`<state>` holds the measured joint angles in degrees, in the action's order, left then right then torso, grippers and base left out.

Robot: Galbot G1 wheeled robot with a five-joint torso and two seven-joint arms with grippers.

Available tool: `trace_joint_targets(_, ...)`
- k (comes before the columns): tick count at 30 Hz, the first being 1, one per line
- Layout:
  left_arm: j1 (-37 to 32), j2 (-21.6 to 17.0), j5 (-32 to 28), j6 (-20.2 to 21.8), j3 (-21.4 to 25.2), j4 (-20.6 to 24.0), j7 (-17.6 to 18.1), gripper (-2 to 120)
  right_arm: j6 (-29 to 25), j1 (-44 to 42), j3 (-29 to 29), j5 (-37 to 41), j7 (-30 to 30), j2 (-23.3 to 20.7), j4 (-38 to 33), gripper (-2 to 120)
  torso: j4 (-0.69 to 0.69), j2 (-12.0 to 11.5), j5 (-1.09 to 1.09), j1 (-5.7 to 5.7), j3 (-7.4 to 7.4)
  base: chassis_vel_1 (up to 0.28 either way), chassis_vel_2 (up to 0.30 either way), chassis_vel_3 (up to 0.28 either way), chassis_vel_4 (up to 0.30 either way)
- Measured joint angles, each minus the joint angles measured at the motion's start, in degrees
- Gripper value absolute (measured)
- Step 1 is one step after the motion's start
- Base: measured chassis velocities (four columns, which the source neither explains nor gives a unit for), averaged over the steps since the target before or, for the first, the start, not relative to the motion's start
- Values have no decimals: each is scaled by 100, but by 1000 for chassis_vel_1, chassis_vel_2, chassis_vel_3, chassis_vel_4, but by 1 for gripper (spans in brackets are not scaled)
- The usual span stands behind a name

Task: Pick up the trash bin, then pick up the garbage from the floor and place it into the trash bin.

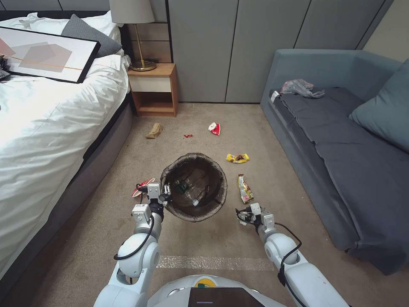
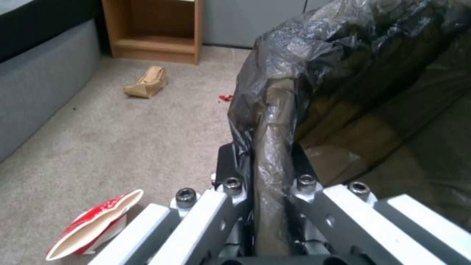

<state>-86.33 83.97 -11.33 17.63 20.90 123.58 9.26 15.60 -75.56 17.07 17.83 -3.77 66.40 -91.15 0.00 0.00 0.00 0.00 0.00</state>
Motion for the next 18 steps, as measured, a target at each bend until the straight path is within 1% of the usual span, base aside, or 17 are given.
trace_joint_targets(7, 0, 0, 0, 0, 0, 0, 0, 2, -133, -37, 25, -169, 61, 118, 179, 100, 0, 0, 1, 0, 0, 0, 0, 0, 0)
trace_joint_targets(18, 0, 0, 0, 0, 0, 0, 0, 2, -143, -1, 88, -220, 92, 216, 445, 100, 0, 0, 1, 0, 0, 0, 0, 0, 0)
